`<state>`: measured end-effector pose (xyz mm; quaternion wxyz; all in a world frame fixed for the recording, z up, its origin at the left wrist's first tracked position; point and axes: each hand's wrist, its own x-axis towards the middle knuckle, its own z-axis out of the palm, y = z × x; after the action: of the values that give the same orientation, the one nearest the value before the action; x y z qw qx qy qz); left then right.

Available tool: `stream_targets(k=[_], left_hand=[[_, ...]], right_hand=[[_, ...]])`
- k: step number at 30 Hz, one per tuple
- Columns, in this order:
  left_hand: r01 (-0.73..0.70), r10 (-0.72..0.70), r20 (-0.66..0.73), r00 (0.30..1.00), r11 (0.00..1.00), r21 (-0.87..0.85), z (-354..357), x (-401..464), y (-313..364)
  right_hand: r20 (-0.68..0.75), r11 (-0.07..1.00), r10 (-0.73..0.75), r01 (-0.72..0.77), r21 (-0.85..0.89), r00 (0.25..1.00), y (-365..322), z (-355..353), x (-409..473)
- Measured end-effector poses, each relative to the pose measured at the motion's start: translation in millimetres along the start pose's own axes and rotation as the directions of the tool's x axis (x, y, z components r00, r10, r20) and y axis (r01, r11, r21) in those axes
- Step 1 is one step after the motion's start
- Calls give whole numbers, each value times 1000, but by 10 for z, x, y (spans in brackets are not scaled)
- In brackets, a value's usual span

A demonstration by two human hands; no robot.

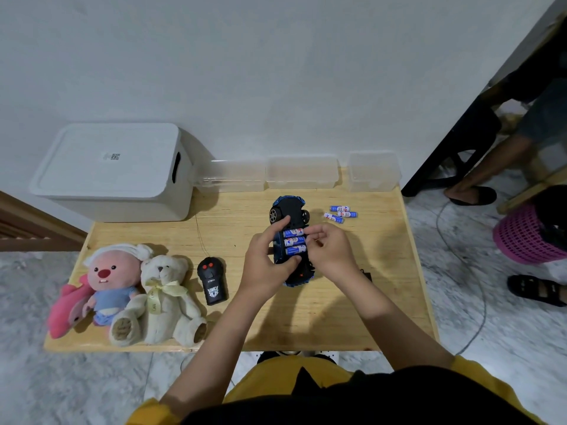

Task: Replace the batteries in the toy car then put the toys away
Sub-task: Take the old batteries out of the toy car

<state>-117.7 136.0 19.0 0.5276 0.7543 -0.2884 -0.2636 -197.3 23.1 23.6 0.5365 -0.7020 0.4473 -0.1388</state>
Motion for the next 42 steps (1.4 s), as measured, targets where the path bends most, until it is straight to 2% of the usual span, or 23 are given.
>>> stream_targets(k=[5, 9, 11, 18, 26, 30, 33, 35, 37, 39, 41, 42], left_hand=[[-37, 36, 4, 999, 996, 79, 15, 11, 20], [-43, 48, -49, 998, 994, 103, 9, 24, 0], [-44, 49, -58, 997, 994, 96, -8, 17, -10], [-67, 74, -62, 995, 993, 101, -14, -47, -9], [-56, 60, -74, 995, 997, 59, -47, -100, 11], [-37, 39, -101, 994, 999, 18, -76, -130, 10], [-33, 34, -92, 995, 999, 11, -60, -167, 22], [-32, 32, -96, 995, 999, 9, -41, -180, 41], [-36, 36, -116, 993, 999, 2, -46, -182, 56], [-26, 24, -144, 989, 1000, -13, -72, -192, 52], [-6, 1, -162, 987, 1000, -30, -96, -214, 38], [0, -6, -163, 987, 999, -39, -102, -223, 33]], right_hand=[[52, 999, -7, 5, 46, 999, -31, 49, -42], [-57, 994, 27, -20, 110, 998, -16, 154, -57], [-69, 993, 44, -36, 113, 997, -23, 158, -45], [-9, 996, 46, -45, 72, 999, -95, 128, -59], [48, 993, 40, -45, 114, 998, -199, 59, -94], [-6, 980, -14, 14, 198, 1000, -224, 100, -127], [-118, 968, -82, 107, 227, 990, -238, 161, -141], [-176, 942, -65, 118, 313, 982, -256, 168, -147], [-185, 885, 4, 83, 458, 983, -278, 139, -148], [-129, 816, 96, -3, 579, 987, -318, 75, -147], [-39, 787, 137, -85, 611, 990, -339, -9, -155], [5, 813, 139, -116, 571, 990, -341, -48, -164]])
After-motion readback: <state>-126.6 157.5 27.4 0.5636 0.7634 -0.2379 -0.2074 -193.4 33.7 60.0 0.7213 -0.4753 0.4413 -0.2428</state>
